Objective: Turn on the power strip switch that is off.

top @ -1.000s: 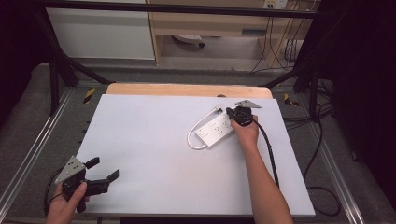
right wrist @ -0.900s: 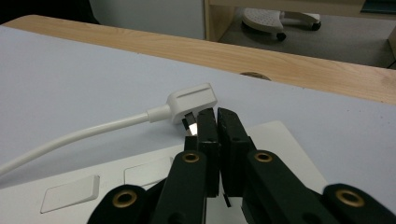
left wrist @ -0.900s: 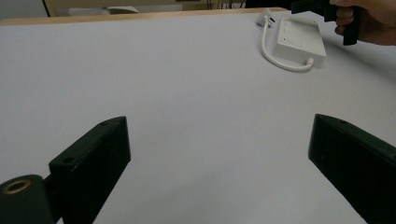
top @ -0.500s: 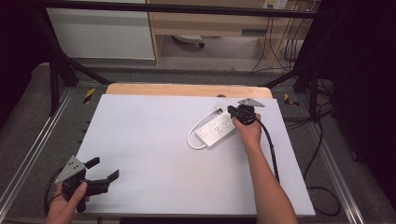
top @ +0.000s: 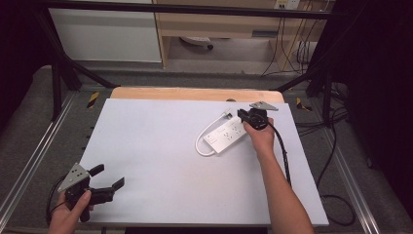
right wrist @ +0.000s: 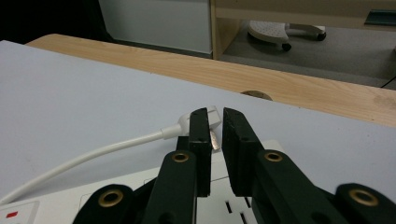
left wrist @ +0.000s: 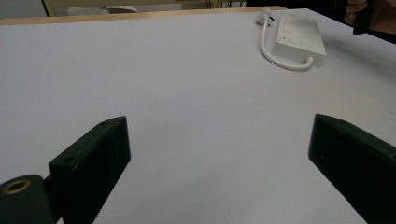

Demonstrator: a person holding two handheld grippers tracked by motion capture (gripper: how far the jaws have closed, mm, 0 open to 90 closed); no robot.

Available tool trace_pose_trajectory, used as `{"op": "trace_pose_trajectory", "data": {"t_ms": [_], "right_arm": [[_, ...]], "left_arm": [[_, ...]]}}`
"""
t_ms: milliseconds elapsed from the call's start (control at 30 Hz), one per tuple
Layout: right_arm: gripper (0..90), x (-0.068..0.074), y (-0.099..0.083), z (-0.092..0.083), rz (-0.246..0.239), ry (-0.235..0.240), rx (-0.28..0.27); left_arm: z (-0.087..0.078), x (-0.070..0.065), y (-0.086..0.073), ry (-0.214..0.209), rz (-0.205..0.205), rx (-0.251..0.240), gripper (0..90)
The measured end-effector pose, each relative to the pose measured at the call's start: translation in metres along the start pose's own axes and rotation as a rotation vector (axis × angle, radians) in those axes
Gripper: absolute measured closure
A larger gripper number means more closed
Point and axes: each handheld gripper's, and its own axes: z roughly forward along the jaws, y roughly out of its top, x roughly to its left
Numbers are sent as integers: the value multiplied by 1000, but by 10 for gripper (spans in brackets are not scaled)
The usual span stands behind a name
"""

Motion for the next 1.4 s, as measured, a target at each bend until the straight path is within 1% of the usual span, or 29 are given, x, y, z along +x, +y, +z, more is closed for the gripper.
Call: {"op": "trace_pose_trajectory", "data": {"t_ms": [167,200,267,333,500,633,733,1067,1133,1233,1333,1400], "right_arm": [[810,-1,2,-3,5,4,-2],[805,-1,3,-4,12,7,-2],[796,-1,3,-5,5,9,-3],[790,0,4,-7,13,13,-4],[770,0,7,-10,17,17,-11],[735,0,9,-13,31,22,-11],[701,0,11,-15,28,25,-9],[629,-2,15,-22,51,31,-13],[602,-2,16,-23,53,30,-13],[587,-1,16,-24,54,33,-14],[516,1,19,-28,55,42,-12],[498,1,20,-30,59,47,-13]], "left_arm": [[0,0,0,-1,-3,0,57],[0,0,0,-1,-3,0,57],[0,0,0,-1,-2,0,57],[0,0,0,-2,-2,2,57],[1,0,0,-2,-3,3,57],[1,0,0,-3,-3,3,57],[1,0,0,-2,-3,4,57],[1,1,-1,4,-7,10,57],[1,1,-1,4,-7,11,57],[1,1,-1,8,-8,11,57],[1,1,-1,9,-9,11,60],[1,1,-1,9,-9,11,61]]}}
